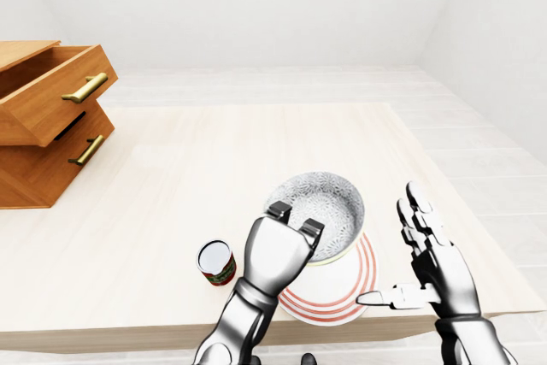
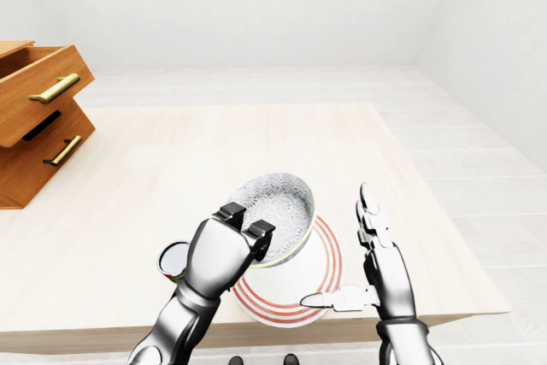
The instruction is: Put the bowl on the plate.
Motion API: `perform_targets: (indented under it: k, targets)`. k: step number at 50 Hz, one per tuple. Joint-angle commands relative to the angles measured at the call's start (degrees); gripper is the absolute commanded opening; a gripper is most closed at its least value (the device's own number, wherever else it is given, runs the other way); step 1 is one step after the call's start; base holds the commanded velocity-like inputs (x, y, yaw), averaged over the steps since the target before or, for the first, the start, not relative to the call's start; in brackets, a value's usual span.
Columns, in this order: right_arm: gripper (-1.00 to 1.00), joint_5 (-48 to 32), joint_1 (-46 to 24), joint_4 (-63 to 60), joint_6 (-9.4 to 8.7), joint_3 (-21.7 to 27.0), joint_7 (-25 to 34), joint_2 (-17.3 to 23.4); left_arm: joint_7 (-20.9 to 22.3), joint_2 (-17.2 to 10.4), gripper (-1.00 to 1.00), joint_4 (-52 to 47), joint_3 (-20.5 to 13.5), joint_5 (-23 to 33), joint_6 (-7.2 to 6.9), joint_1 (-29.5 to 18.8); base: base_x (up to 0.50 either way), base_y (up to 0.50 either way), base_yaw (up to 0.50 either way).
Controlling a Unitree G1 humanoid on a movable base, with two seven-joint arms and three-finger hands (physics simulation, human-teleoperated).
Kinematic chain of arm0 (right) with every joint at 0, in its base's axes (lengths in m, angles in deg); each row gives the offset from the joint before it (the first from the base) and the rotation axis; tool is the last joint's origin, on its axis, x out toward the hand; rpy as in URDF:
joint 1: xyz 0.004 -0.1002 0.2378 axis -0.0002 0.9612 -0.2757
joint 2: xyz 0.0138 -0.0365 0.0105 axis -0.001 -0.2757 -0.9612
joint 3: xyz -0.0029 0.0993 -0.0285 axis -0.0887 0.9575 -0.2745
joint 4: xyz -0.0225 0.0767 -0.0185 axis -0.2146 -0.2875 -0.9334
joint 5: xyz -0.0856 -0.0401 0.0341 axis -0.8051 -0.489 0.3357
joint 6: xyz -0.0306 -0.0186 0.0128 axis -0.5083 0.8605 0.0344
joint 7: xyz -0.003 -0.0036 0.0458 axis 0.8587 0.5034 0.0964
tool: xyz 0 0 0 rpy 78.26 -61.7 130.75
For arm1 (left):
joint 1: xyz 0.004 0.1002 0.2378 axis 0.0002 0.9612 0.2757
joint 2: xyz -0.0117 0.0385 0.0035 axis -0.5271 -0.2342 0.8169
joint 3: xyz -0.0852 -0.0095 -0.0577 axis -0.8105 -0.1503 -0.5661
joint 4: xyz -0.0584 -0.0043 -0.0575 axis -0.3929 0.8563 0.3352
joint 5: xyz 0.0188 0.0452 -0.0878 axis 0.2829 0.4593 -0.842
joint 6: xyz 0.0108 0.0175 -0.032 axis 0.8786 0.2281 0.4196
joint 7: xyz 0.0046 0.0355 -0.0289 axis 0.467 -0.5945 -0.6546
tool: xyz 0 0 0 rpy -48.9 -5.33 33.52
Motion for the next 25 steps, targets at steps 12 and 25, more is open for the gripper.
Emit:
perform_targets:
  k: [12,25]
  targets:
    - [1.0,0.17,0.87,-0.1,1.01,1.46,1.75,-1.42,-6.87,2.37,-1.0,10.5,-0.25,5.43,0.0,-5.26,0.0,0.0,0.0]
    - [1.0,0.18,0.8,0.67,1.71,1.8,2.08,-1.63,-13.15,4.69,-1.0,20.4,-2.58,9.51,0.0,-10.94,0.0,0.0,0.0]
